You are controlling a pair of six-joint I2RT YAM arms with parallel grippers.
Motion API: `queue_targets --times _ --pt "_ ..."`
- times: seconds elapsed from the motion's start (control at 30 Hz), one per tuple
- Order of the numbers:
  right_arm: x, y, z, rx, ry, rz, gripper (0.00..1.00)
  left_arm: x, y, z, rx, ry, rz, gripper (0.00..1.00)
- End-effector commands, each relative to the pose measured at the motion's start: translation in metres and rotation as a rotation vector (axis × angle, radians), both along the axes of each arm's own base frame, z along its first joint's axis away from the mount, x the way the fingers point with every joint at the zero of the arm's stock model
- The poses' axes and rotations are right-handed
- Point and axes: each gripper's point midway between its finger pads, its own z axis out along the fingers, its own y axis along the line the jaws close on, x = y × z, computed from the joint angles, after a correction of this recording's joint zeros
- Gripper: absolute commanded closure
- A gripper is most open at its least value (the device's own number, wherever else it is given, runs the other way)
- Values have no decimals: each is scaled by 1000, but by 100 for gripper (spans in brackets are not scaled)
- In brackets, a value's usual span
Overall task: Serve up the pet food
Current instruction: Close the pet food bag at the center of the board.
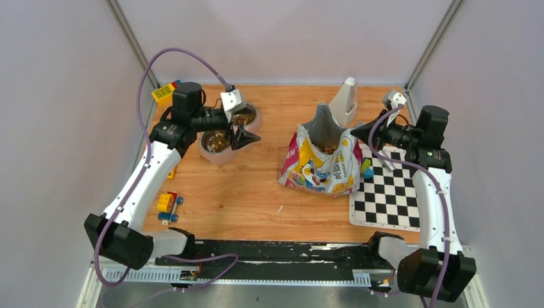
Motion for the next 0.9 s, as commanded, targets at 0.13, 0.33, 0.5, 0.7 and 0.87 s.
queue_targets --times 0.13,0.33,0.5,0.7,0.87 --pt "1 4 28 -9 -118 10 100 -3 -7 8 22 -45 -117 0" --pt "2 8 23 5 -85 22 100 11 -29 9 -92 31 -173 0" --pt "4 8 25 5 -84 14 100 16 -54 2 -103 84 -213 0" --pt "7 6 21 -12 -90 -1 100 1 -101 2 -82 77 -281 0" --pt "11 4 13 -22 -79 -16 100 1 -118 18 -179 127 -308 0"
